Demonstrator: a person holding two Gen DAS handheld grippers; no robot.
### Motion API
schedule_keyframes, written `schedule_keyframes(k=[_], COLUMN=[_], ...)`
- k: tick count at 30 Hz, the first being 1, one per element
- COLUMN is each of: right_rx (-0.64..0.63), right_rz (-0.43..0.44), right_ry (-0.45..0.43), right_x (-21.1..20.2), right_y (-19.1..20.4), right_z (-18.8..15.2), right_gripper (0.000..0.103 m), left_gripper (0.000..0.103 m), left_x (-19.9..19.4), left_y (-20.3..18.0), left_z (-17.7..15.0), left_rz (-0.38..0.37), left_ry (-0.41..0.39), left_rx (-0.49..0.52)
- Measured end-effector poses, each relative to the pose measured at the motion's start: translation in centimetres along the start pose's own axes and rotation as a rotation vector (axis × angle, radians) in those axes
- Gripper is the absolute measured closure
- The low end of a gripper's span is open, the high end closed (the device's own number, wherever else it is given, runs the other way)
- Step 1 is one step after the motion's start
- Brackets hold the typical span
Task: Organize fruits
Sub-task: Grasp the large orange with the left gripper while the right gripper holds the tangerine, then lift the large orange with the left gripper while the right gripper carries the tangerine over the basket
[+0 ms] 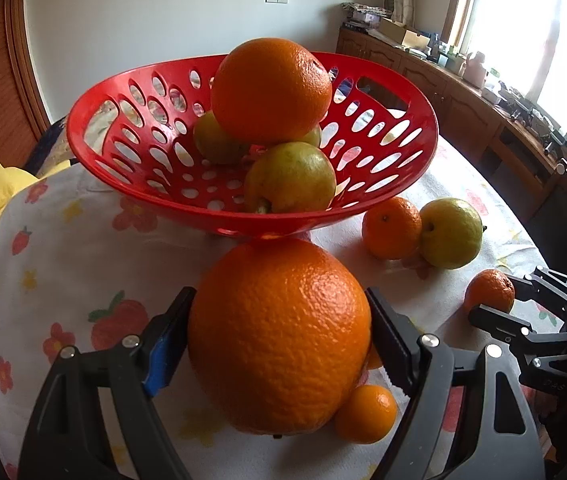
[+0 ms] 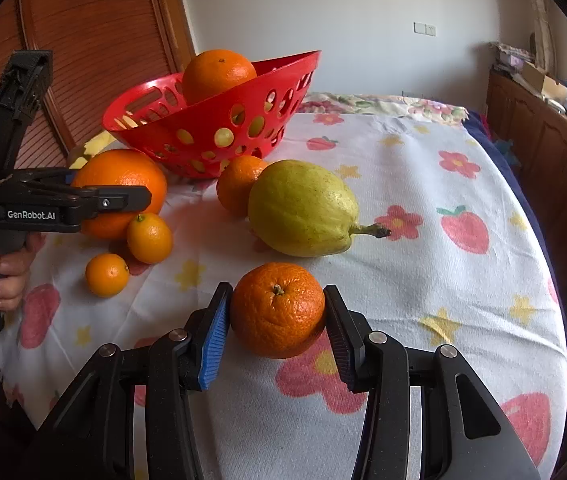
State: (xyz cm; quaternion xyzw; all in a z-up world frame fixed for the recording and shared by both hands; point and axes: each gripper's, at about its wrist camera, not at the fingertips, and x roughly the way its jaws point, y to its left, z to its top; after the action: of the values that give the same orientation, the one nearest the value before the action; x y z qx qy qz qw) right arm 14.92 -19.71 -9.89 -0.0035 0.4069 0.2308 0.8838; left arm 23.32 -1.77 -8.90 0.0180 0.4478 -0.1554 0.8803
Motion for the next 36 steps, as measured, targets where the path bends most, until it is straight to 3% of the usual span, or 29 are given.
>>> schedule_keyframes(k=[17, 36], right_rx=[0.009, 0.01], right_rz=[0.003, 0.003], right_ry=[0.008, 0.02], right_x=[0.4, 0.6], right_y=[-0.2, -0.1], right_z=[0.1, -0.1], right_gripper=[0.056, 0.056], left_gripper=[0.023, 0.024], left_x=[-1.0, -4.9], left_y=[0.3, 1.7], left_z=[-1.2, -2.5], left_rz=[-0.008, 0.01], left_ry=[-0.031, -0.099], left_rx=[-0.012, -0.045])
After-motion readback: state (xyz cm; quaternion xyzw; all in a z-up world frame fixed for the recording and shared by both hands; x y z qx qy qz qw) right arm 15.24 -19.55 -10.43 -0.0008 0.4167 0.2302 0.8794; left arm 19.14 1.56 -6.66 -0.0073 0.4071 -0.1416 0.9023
